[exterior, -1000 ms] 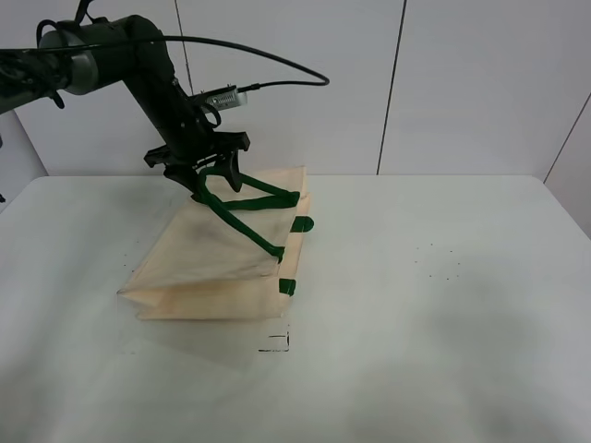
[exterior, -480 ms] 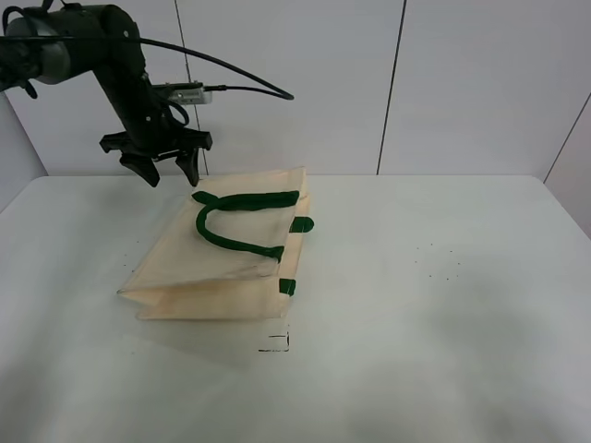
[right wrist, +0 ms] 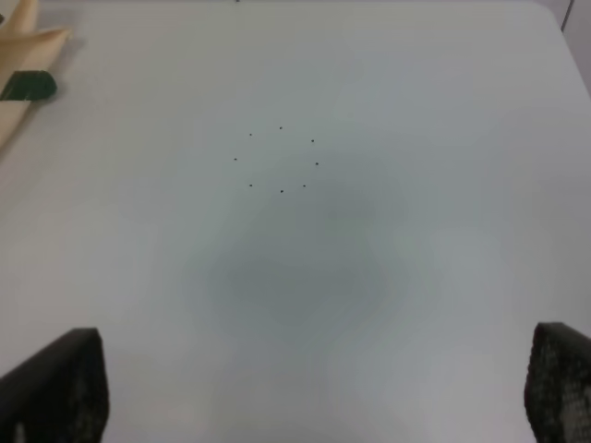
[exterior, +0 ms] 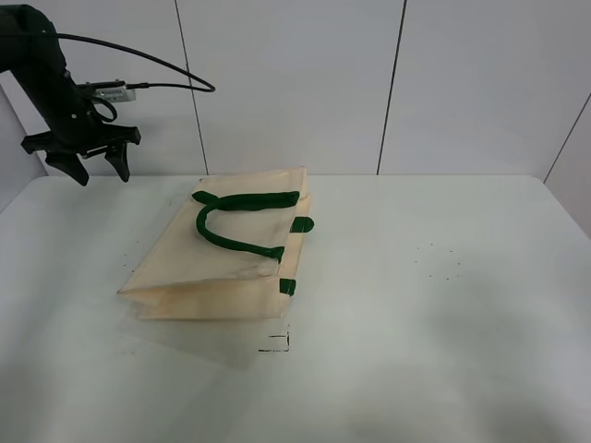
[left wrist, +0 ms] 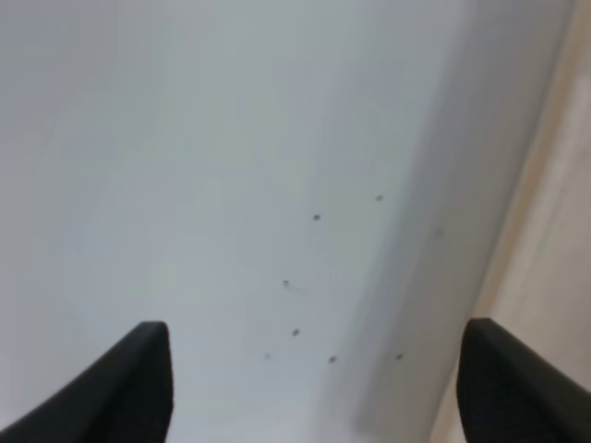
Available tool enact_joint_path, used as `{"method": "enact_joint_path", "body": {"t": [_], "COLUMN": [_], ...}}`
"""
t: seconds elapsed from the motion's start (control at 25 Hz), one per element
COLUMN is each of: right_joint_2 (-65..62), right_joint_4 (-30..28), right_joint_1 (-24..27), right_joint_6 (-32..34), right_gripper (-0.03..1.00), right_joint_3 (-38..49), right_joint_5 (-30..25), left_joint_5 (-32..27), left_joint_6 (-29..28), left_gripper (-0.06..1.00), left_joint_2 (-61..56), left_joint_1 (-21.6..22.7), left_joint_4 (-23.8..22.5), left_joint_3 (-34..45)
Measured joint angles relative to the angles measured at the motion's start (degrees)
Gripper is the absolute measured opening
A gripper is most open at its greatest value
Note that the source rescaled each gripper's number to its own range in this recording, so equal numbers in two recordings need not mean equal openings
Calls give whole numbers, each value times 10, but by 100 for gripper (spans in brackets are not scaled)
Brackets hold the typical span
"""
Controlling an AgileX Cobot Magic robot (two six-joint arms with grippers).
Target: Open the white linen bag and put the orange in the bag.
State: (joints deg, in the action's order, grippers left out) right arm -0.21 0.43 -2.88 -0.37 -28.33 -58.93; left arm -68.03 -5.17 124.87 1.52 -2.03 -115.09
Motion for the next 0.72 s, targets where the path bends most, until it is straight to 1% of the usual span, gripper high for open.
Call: {"method": "enact_joint_path", "body": {"t": [0.12,0.28,0.36,0.44,0.72], "right_joint_2": [0,0,0,0,0], "right_joint_4": [0,0,0,0,0], "right_joint_1": [0,0,0,0,0], "right_joint_6": [0,0,0,0,0], "right_gripper": [100,100,100,100,100], "right_joint_3": [0,0,0,0,0], "right_joint_5": [0,0,0,0,0], "left_joint_5": [0,0,1,1,1], "left_joint_6": [0,0,0,-2,-5], "left_gripper": [86,86,86,86,86], "left_joint_2": [-26,-91,-141,-195,-453], "left_joint_1": [0,0,0,0,0], "left_joint_4": [-12,-14,-14,-14,-18], "left_joint_3": [35,121,180,254,521]}}
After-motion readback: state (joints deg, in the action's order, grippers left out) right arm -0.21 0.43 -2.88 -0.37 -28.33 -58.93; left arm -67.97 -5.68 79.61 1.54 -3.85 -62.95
